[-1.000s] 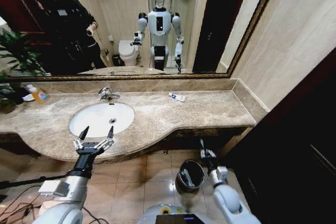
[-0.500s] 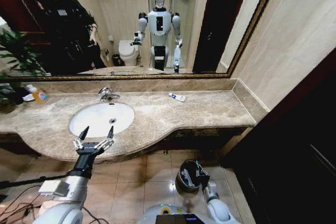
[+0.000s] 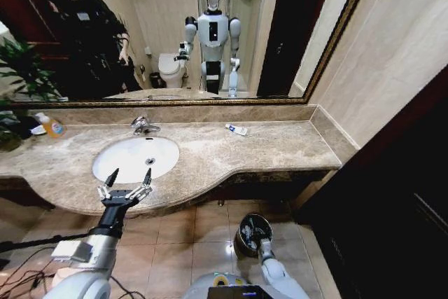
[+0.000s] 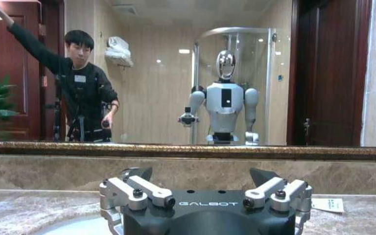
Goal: Pick up the trash from the sink and place it in the trash bin.
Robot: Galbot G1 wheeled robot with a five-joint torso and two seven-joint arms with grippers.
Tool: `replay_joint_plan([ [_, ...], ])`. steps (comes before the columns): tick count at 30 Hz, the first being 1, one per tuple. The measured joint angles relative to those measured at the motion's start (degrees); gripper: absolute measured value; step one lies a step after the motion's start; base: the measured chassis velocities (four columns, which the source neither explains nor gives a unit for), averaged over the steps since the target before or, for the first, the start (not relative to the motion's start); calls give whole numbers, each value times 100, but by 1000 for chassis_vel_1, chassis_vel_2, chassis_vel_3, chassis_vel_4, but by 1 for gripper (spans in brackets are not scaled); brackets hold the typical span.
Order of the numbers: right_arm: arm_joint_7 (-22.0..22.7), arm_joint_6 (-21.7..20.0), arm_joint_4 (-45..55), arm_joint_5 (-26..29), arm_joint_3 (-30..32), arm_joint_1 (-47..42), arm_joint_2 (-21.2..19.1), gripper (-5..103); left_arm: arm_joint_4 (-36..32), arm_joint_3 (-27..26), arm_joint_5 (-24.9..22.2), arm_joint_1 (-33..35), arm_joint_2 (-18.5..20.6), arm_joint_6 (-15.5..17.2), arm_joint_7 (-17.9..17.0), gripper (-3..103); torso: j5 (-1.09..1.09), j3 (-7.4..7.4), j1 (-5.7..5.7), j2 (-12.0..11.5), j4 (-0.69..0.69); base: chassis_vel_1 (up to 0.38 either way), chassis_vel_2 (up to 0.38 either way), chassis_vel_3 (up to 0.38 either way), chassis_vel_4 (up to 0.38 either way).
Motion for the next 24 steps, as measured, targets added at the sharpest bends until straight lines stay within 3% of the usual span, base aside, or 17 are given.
replay_joint_plan([
  [8,-12,-3,19,36,9,-53,-65,5,0,0,0,0,0,0,0,100,1,0,0,0,-1,0,0,0,0],
  [11,1,1,52,44,12,-76,-91,14,0,0,0,0,0,0,0,100,0,0,0,0,-1,0,0,0,0],
  [15,50,21,31,47,28,-80,-103,36,0,0,0,0,0,0,0,100,1,0,0,0,-1,0,0,0,0],
  [19,73,25,21,50,34,-75,-104,41,0,0,0,0,0,0,0,100,1,0,0,0,-1,0,0,0,0],
  [22,81,27,36,54,41,-76,-107,58,0,0,0,0,0,0,0,100,1,0,0,0,-1,0,0,0,0],
  [24,83,27,44,56,42,-77,-104,63,0,0,0,0,0,0,0,100,1,0,-1,0,-1,0,0,0,0],
])
